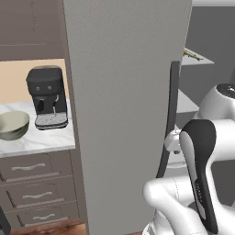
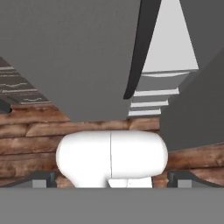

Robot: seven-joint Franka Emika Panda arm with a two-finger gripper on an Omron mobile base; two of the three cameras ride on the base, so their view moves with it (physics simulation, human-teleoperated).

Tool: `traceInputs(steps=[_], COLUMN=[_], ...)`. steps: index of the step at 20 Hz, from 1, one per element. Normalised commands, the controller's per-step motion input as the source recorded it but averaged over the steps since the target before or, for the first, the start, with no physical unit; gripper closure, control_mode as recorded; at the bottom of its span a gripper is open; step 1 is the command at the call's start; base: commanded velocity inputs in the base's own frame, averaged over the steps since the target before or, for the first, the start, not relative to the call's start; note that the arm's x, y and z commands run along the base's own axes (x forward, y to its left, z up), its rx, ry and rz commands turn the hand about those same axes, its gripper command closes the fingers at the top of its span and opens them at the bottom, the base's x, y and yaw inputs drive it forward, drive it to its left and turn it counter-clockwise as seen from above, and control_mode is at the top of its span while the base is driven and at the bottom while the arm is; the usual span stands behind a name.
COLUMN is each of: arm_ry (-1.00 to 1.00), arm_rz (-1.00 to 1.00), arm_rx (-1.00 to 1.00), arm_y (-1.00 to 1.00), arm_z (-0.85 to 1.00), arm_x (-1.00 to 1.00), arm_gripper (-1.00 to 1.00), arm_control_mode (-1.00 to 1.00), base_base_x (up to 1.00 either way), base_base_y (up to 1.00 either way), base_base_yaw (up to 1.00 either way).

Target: Take the lemon, fish, and cucumber from the freezer and place them in the bowl on the counter.

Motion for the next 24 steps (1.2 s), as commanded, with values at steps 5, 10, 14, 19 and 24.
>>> traceInputs(steps=[5, 10, 14, 19, 24], arm_ry=[0.0, 0.0, 0.0, 0.0, 0.0], arm_rz=[0.0, 0.0, 0.0, 0.0, 0.0], arm_rx=[0.0, 0.0, 0.0, 0.0, 0.0], arm_y=[0.0, 0.0, 0.0, 0.0, 0.0], arm_z=[0.0, 0.0, 0.0, 0.0, 0.0], arm_x=[0.0, 0.0, 0.0, 0.0, 0.0], arm_gripper=[-1.0, -1.0, -1.0, -1.0, -1.0], arm_control_mode=[1.0, 1.0, 1.0, 1.0, 1.0], base_base_x=[0.14, 0.28, 0.26, 0.34, 0.49], base_base_y=[-0.43, -0.47, -0.43, -0.24, -0.01], base_base_yaw=[0.0, 0.0, 0.0, 0.0, 0.0])
